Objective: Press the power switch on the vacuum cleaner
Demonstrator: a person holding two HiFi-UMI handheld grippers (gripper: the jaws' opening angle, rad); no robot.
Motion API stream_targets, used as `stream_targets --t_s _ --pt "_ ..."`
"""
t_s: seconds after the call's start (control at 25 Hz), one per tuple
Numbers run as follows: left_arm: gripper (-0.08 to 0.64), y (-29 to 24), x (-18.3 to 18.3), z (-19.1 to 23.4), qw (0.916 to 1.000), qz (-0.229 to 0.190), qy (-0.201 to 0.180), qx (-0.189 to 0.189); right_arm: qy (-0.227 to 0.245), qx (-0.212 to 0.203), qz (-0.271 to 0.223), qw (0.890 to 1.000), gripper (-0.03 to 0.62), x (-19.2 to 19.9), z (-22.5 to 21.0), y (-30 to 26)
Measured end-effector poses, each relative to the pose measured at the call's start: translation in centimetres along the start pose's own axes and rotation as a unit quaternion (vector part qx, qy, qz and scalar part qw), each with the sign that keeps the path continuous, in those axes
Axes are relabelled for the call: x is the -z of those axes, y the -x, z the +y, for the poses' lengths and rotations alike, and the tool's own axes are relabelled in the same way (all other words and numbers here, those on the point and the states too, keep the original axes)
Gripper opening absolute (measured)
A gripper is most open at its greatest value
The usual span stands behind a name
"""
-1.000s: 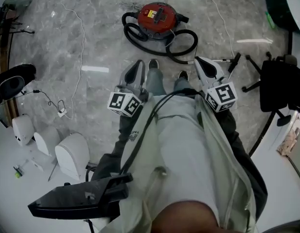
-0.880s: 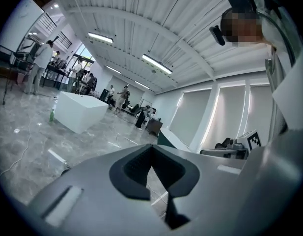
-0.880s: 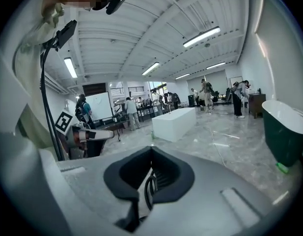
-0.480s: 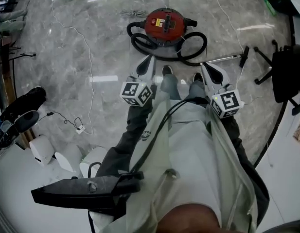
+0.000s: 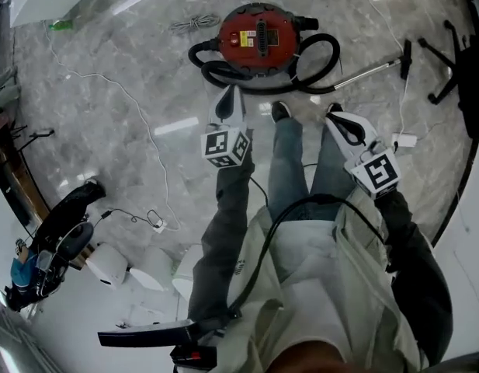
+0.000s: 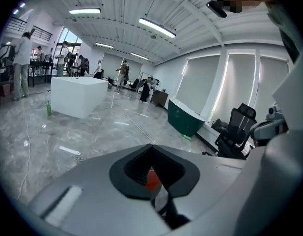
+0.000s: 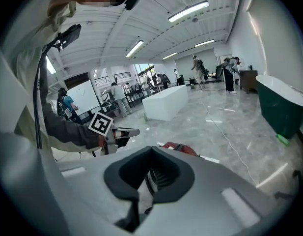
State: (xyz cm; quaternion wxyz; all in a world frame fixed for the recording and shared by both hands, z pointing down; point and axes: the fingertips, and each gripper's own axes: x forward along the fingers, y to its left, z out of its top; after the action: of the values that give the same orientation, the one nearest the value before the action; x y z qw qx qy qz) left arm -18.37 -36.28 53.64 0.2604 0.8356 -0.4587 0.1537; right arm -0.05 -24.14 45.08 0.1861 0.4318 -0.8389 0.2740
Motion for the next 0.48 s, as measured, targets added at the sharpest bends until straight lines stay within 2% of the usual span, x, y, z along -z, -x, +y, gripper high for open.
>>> stream_targets --t_s 0.12,0.28,0.48 --pt "0.003 -5.2 2.8 3.7 0.9999 0.011 -0.004 -0.009 -0.019 0.011 0.001 1.0 0.002 2.9 -2.3 -3.2" --pt "0.003 -11.6 7.0 7.2 0.9987 0.047 -0.017 -0.004 -0.033 0.025 0.019 0.999 0.002 7.1 -4.4 -5.4" --pt "0.003 -17.0 9.6 10.1 0.9967 0.068 -0.043 0.007 -0.045 0.04 0.048 0.997 0.002 12.3 -5.9 -6.9"
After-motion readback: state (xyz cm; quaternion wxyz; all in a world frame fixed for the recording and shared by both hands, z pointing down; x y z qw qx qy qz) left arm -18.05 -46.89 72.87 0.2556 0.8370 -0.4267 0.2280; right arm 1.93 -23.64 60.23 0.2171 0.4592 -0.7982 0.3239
